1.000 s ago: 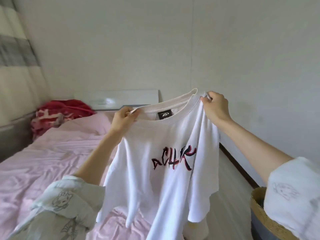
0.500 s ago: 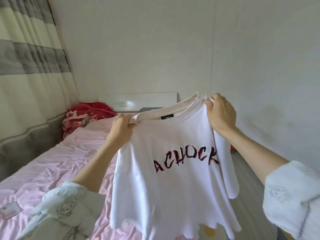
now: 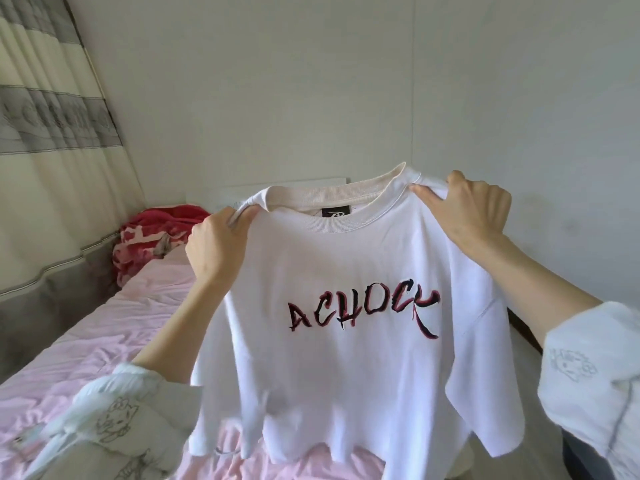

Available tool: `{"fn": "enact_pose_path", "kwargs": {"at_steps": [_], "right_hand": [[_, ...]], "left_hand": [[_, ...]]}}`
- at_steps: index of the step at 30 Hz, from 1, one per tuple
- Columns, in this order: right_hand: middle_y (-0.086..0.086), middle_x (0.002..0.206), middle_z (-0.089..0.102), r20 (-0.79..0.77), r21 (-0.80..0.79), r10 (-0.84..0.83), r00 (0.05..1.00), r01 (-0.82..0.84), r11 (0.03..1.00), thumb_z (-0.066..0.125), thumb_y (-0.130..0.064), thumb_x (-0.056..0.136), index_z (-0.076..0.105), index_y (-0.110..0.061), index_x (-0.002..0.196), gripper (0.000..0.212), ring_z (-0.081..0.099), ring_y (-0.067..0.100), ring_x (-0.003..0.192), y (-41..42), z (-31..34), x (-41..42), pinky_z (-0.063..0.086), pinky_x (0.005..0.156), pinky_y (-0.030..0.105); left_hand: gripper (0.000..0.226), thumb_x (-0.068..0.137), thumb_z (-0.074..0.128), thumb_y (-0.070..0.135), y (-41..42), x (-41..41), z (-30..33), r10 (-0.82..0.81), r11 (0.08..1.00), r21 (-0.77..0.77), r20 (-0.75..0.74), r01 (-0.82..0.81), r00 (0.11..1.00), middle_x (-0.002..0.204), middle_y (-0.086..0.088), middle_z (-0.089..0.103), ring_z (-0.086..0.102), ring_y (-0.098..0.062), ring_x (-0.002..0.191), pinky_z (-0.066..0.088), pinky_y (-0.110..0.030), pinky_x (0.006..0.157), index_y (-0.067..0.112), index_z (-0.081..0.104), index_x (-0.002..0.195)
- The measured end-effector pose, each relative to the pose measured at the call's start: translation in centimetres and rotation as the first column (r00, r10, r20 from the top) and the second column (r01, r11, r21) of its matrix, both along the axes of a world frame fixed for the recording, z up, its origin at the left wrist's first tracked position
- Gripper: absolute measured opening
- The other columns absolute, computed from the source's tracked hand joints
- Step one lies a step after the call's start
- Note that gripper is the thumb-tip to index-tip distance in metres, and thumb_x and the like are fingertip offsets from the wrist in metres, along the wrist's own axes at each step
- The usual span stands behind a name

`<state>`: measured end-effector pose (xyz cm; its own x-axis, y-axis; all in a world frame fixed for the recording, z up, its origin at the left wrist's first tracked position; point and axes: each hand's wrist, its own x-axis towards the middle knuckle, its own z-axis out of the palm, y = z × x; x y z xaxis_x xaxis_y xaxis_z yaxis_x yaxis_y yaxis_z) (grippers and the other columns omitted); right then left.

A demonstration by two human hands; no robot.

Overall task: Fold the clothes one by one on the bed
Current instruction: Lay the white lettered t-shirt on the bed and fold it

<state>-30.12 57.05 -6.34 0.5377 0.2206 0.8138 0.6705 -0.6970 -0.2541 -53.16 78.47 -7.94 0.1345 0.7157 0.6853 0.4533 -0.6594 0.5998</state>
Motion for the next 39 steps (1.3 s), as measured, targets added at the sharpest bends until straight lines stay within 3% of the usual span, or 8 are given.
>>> {"fn": "enact_pose_path", "kwargs": {"at_steps": [8, 13, 18, 23, 27, 32, 35, 39], "right_hand": [[0.022, 0.063, 0.058, -0.019, -0.044, 0.009, 1.000, -0.010, 0.999, 0.052, -0.065, 0.081, 0.039, -0.005, 0.066, 0.063, 0.040, 0.027, 0.055, 5.5, -3.7, -0.5, 0.020, 0.053, 0.029], [0.021, 0.053, 0.053, -0.062, -0.131, 0.067, 0.996, -0.074, 0.989, 0.059, -0.061, 0.079, 0.037, -0.008, 0.060, 0.061, 0.040, 0.026, 0.048, 10.7, -8.4, 2.1, 0.011, 0.048, 0.022], [0.027, 0.066, 0.064, -0.114, -0.185, 0.088, 0.990, -0.108, 0.977, 0.057, -0.061, 0.081, 0.060, 0.000, 0.074, 0.061, 0.062, 0.038, 0.062, 18.7, -12.9, 7.9, 0.024, 0.054, 0.030], [0.023, 0.078, 0.066, -0.291, -0.251, 0.091, 0.952, -0.168, 0.953, 0.047, -0.064, 0.084, 0.049, -0.007, 0.069, 0.058, 0.058, 0.032, 0.068, 28.1, -18.5, 14.9, 0.014, 0.048, 0.027], [0.023, 0.096, 0.066, -0.439, -0.266, 0.093, 0.894, -0.228, 0.937, 0.051, -0.056, 0.087, 0.062, 0.001, 0.093, 0.059, 0.060, 0.038, 0.092, 34.8, -24.2, 19.4, 0.030, 0.064, 0.034], [0.030, 0.095, 0.064, -0.486, -0.262, 0.134, 0.864, -0.290, 0.921, 0.057, -0.050, 0.086, 0.062, 0.009, 0.093, 0.060, 0.058, 0.041, 0.095, 40.3, -30.7, 22.9, 0.041, 0.081, 0.045], [0.026, 0.104, 0.062, -0.515, -0.274, 0.115, 0.849, -0.291, 0.917, 0.059, -0.045, 0.086, 0.060, 0.005, 0.104, 0.053, 0.053, 0.039, 0.104, 42.5, -34.6, 24.0, 0.038, 0.085, 0.044], [0.022, 0.123, 0.054, -0.611, -0.369, 0.067, 0.789, -0.359, 0.857, 0.055, -0.036, 0.090, 0.049, -0.002, 0.126, 0.050, 0.045, 0.036, 0.117, 42.7, -39.6, 23.0, 0.035, 0.094, 0.044]], "left_hand": [[0.055, 0.083, 0.056, 0.059, 5.2, -0.5, -3.2, 0.012, 0.999, -0.030, -0.037, -0.013, 0.999, 0.061, -0.010, 0.052, 0.049, -0.037, 0.069, 0.031, -0.033, 0.059, 0.010, 0.048, 0.060], [0.052, 0.083, 0.055, 0.058, 10.0, 1.1, -7.9, 0.041, 0.998, -0.032, -0.168, -0.047, 0.985, 0.072, -0.018, 0.063, 0.056, -0.041, 0.076, 0.037, -0.035, 0.061, 0.008, 0.060, 0.071], [0.050, 0.086, 0.052, 0.057, 17.6, 6.2, -11.9, 0.079, 0.994, -0.054, -0.272, -0.097, 0.959, 0.072, -0.017, 0.062, 0.056, -0.039, 0.072, 0.038, -0.036, 0.061, 0.009, 0.054, 0.068], [0.046, 0.091, 0.048, 0.053, 26.4, 14.0, -16.7, 0.067, 0.984, -0.127, -0.389, -0.126, 0.919, 0.090, -0.018, 0.066, 0.059, -0.040, 0.084, 0.036, -0.036, 0.065, 0.009, 0.061, 0.090], [0.041, 0.093, 0.049, 0.045, 32.4, 19.2, -22.1, 0.021, 0.956, -0.246, -0.491, -0.162, 0.871, 0.101, -0.019, 0.064, 0.058, -0.039, 0.094, 0.033, -0.034, 0.065, 0.006, 0.059, 0.096], [0.035, 0.091, 0.054, 0.037, 37.1, 22.6, -28.2, -0.052, 0.891, -0.416, -0.490, -0.181, 0.870, 0.100, -0.019, 0.064, 0.058, -0.037, 0.095, 0.035, -0.034, 0.065, 0.003, 0.062, 0.094], [0.027, 0.091, 0.055, 0.028, 39.0, 23.7, -32.2, -0.054, 0.862, -0.468, -0.463, -0.192, 0.885, 0.114, -0.017, 0.058, 0.054, -0.035, 0.109, 0.044, -0.041, 0.082, 0.011, 0.061, 0.112], [0.039, 0.089, 0.052, 0.009, 39.0, 22.6, -37.4, -0.145, 0.814, -0.559, -0.452, -0.154, 0.880, 0.125, -0.019, 0.048, 0.051, -0.033, 0.115, 0.040, -0.041, 0.100, 0.011, 0.050, 0.128]]}}
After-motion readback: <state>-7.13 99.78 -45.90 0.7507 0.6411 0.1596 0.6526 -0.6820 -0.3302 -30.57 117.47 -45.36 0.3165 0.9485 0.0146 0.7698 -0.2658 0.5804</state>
